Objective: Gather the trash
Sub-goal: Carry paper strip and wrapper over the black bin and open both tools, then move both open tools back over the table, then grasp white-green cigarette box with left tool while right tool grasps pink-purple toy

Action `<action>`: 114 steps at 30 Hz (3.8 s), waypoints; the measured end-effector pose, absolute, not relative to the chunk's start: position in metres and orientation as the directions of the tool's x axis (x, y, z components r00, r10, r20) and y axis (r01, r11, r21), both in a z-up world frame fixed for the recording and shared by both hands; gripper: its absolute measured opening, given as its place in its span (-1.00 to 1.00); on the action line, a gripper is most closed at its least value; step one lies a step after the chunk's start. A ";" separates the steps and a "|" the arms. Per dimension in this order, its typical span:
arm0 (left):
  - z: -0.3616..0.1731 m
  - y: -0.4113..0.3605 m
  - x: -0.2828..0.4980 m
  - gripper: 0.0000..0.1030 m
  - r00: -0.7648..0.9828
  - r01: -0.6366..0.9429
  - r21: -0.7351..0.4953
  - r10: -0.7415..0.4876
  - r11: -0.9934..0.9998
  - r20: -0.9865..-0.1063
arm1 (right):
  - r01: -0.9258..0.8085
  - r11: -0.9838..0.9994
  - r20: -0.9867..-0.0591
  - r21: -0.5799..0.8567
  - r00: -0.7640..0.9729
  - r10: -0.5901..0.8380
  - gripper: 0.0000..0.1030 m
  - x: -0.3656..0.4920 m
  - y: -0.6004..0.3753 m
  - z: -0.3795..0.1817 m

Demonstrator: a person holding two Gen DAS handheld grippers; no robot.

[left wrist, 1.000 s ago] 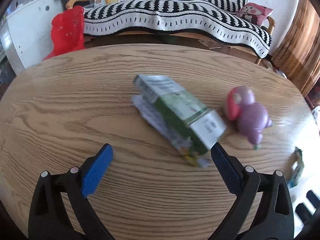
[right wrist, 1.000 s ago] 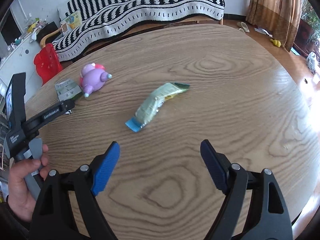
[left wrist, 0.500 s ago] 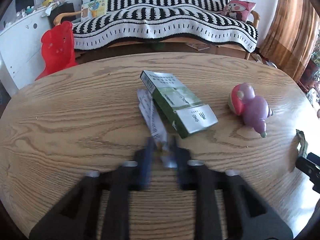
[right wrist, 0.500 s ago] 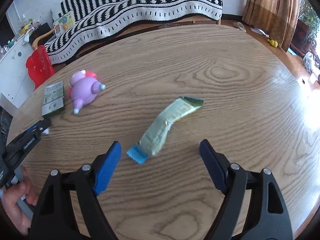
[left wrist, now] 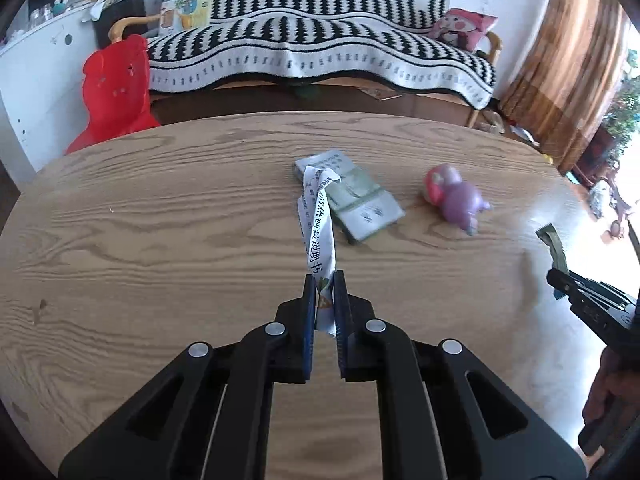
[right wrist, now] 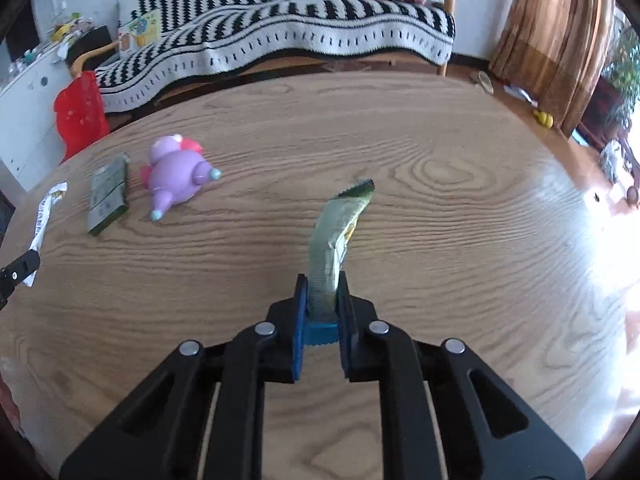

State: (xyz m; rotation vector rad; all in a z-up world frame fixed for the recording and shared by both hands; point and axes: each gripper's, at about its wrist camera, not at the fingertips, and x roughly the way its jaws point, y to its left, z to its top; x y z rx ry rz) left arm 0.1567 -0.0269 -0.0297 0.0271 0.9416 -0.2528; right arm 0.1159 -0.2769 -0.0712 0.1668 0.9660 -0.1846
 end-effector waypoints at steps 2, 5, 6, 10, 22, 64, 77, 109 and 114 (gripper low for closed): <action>-0.023 -0.033 0.146 -0.85 0.566 0.246 -0.102 -0.229 0.964 -0.792 | 0.225 0.972 -0.821 0.073 0.566 -0.069 -0.73 0.099 -0.280 -0.063; -0.012 -0.055 0.127 -0.85 0.573 0.299 -0.108 -0.269 0.948 -0.775 | 0.229 0.970 -0.812 0.079 0.579 -0.070 -0.73 0.069 -0.291 -0.051; -0.010 -0.063 0.122 -0.85 0.572 0.315 -0.109 -0.280 0.943 -0.771 | 0.233 0.969 -0.809 0.082 0.584 -0.072 -0.73 0.055 -0.299 -0.046; -0.002 -0.112 0.093 -0.85 0.553 0.414 -0.114 -0.349 0.903 -0.756 | 0.284 0.957 -0.799 0.058 0.588 -0.126 -0.73 0.008 -0.331 -0.034; -0.010 -0.320 -0.056 -0.85 0.393 0.774 -0.079 -0.575 0.628 -0.718 | 0.602 0.797 -0.813 0.042 0.484 -0.323 -0.73 -0.189 -0.503 -0.052; -0.118 -0.509 -0.197 -0.84 0.076 0.941 -0.131 -0.572 0.311 -0.817 | 0.759 0.626 -0.919 0.178 0.356 -0.171 0.06 -0.346 -0.626 -0.142; -0.132 -0.530 -0.189 -0.47 -0.018 0.942 -0.200 -0.554 0.269 -0.833 | 0.801 0.538 -0.872 0.263 0.436 -0.222 0.26 -0.364 -0.639 -0.112; -0.018 -0.142 0.164 0.80 0.638 0.160 0.000 -0.104 0.987 -0.763 | 0.495 0.834 -0.809 0.245 0.579 -0.106 0.53 -0.080 -0.455 -0.036; -0.042 -0.089 0.225 0.80 0.606 -0.029 -0.019 0.003 0.999 -0.795 | 0.405 0.882 -0.812 0.240 0.581 -0.046 0.53 -0.025 -0.405 -0.040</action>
